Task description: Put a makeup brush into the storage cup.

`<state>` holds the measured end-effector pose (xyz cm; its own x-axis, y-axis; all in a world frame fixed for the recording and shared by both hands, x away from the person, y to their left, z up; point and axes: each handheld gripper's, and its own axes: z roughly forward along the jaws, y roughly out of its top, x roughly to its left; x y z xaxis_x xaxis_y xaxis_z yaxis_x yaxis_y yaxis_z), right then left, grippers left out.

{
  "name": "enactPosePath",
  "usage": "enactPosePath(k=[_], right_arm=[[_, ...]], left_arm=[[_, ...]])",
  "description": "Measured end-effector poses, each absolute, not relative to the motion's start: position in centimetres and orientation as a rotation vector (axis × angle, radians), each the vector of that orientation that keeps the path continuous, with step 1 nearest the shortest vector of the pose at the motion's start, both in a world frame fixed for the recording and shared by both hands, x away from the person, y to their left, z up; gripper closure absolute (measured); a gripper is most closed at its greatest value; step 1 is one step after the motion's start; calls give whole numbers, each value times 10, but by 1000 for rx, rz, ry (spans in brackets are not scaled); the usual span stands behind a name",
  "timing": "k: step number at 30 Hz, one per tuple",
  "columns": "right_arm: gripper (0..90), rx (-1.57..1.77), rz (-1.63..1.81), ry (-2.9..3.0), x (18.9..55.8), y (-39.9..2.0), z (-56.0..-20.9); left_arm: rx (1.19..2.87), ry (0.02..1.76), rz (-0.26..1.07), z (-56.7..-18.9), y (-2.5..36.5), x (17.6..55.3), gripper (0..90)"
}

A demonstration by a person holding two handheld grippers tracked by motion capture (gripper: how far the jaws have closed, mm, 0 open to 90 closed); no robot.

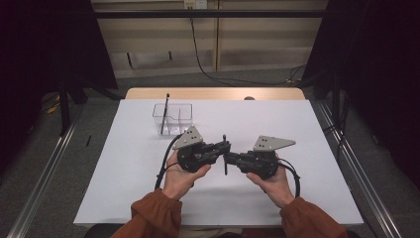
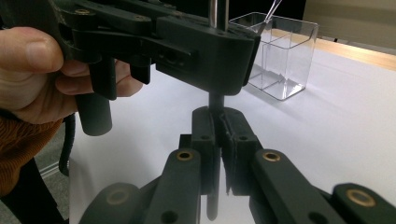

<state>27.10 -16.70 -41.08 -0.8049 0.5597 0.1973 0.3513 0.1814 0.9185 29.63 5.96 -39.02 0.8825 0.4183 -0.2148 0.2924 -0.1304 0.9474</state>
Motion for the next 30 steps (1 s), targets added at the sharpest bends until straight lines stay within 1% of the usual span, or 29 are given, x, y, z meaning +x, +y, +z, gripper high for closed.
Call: enactPosePath(k=[5,7,12,15,17,20,23,25,29,30], right_arm=[[830,894,1689,2266,271,-168,-412],[792,894,1689,2262,271,-168,-412],[731,895,1687,2267,271,-169,-412],[656,901,1682,2263,271,-169,-412],[587,911,1676,2259,272,-169,-412],[531,910,1676,2258,272,-170,-412],[439,909,1676,2258,271,-170,-412],[357,902,1688,2252,271,-169,-412],[269,909,1691,2240,272,-171,-412],[262,915,1693,2241,272,-171,-412]], left_arm=[[1736,544,125,-390,60,297,841],[1735,546,124,-390,60,297,841],[1735,554,139,-390,60,296,841],[1730,564,135,-389,61,297,841],[1726,572,141,-389,62,298,840],[1726,572,145,-389,62,298,840],[1732,570,150,-389,62,297,840],[1729,569,150,-389,62,298,840],[1726,571,157,-388,63,298,840],[1729,570,157,-388,64,299,840]])
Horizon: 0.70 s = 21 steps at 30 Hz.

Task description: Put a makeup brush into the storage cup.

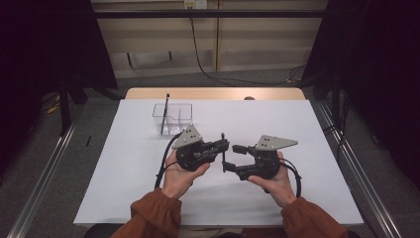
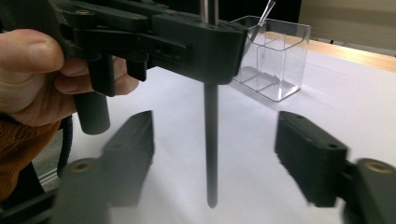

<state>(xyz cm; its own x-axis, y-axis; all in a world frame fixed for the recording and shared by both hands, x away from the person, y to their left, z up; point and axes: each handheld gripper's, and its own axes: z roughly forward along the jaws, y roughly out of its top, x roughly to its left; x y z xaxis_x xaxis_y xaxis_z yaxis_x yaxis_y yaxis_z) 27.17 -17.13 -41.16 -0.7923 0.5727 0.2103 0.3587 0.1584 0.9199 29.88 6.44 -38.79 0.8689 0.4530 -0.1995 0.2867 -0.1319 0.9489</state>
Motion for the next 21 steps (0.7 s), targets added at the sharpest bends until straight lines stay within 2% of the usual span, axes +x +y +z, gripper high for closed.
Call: enactPosePath(k=[4,6,11,21], right_arm=[[159,955,1696,2233,274,-174,-412],[153,951,1684,2235,274,-176,-413],[61,946,1696,2232,274,-179,-413],[89,971,1631,2179,270,-192,-413]], left_arm=[[1722,577,163,-387,68,300,840],[1723,580,165,-387,69,299,840],[1733,581,164,-389,70,299,840],[1721,607,187,-387,84,302,840]])
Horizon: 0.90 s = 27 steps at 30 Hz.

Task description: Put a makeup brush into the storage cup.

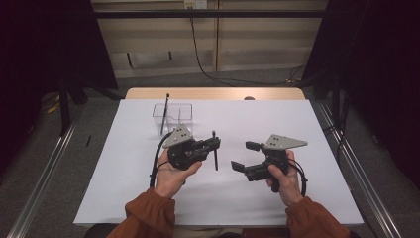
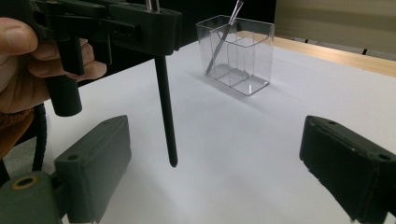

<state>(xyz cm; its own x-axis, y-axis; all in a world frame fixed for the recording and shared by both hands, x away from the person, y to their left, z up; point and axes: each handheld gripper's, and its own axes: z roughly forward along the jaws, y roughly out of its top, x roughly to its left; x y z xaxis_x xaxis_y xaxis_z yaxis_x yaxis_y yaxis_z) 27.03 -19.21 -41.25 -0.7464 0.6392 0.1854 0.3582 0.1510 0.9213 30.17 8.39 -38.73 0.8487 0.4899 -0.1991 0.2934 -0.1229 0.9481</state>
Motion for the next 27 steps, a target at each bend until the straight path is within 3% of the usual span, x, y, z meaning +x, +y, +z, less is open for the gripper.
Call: enactPosePath(k=[27], right_arm=[[69,1108,1553,1937,252,-257,-418]], left_arm=[[1659,709,312,-368,150,309,840]])
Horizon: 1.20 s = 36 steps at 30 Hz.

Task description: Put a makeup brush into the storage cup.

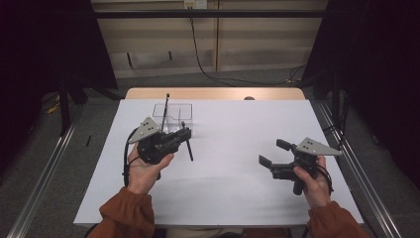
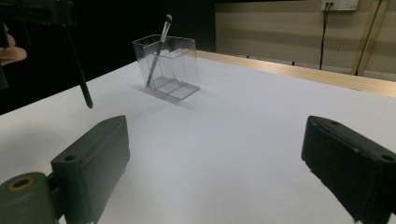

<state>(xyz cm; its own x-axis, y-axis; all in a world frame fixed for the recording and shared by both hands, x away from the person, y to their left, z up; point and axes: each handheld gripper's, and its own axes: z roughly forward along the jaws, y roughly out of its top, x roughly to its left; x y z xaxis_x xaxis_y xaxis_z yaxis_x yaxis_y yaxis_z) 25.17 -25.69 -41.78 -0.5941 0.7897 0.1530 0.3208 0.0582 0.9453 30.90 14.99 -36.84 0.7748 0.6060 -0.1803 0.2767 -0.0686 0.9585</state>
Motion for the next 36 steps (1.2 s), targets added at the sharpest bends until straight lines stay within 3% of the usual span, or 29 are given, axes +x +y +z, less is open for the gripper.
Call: enactPosePath(k=[8,36], right_arm=[[17,1155,1506,1891,239,-274,-424],[2,1201,1396,1739,204,-315,-444]], left_arm=[[1648,731,342,-365,166,310,840],[1635,806,411,-358,212,320,841]])
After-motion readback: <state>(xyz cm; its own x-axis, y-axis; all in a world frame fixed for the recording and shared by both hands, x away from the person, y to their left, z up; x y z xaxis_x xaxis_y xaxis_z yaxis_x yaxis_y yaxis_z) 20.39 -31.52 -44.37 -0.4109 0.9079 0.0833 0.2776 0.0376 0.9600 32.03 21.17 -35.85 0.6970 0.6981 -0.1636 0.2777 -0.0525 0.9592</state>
